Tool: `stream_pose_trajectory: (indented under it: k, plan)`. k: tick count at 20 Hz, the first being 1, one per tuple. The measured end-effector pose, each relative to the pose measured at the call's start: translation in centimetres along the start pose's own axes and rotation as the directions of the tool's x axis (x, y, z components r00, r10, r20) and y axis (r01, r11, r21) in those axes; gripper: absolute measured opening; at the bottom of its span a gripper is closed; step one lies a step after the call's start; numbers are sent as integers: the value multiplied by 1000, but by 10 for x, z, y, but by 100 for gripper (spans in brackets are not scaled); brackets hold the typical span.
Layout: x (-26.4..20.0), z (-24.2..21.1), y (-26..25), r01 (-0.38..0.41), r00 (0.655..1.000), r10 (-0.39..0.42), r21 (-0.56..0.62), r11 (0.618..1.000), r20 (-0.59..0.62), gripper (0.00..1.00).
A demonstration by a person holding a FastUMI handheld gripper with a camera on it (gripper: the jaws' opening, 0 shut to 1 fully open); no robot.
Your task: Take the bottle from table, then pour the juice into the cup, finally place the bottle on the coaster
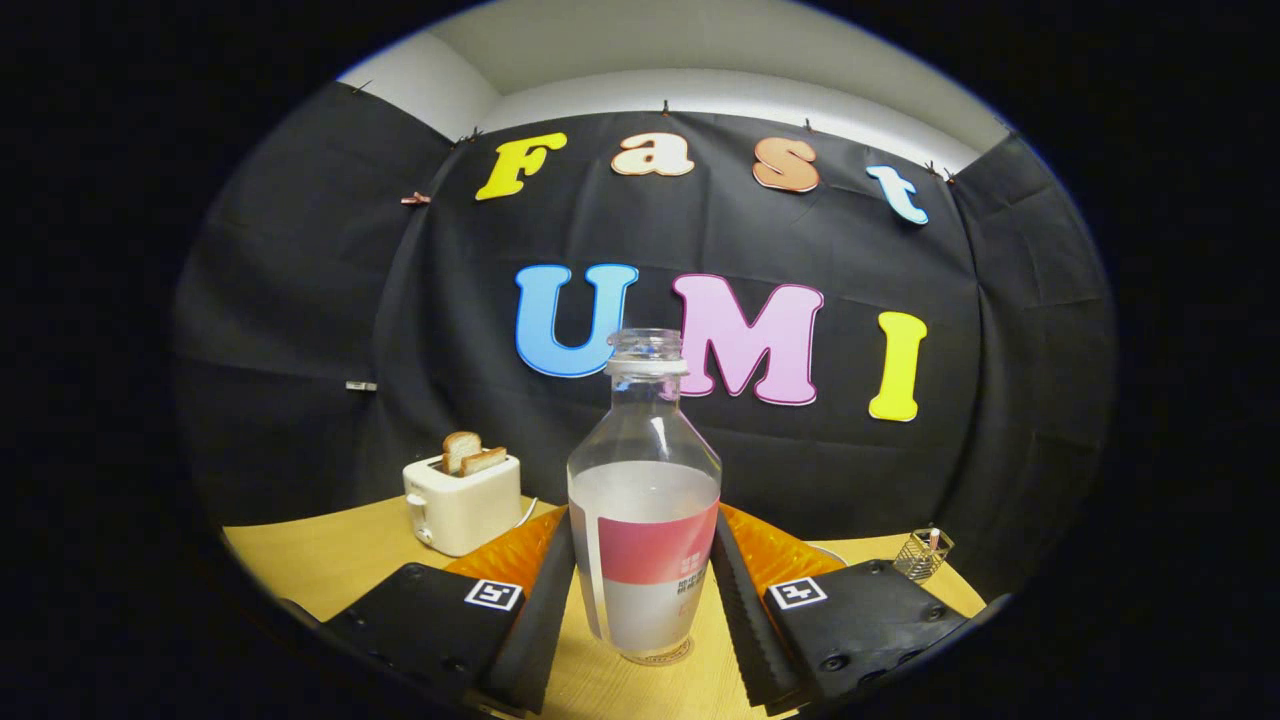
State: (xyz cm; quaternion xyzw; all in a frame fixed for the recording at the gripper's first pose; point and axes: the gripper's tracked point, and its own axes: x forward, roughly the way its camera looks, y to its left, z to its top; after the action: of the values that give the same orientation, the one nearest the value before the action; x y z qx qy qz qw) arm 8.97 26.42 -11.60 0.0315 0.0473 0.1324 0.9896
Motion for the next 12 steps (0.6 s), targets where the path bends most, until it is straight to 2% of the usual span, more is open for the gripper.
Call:
stream_pose_trajectory:
  k: [3,8,12]
  plan:
    - [20,-18,-1,-25,1000,25,23,999,-12,74]
    - [55,-65,-14,-1,999,4,87,996,-41,75]
    - [72,-115,-24,11,996,-4,77,997,-89,75]
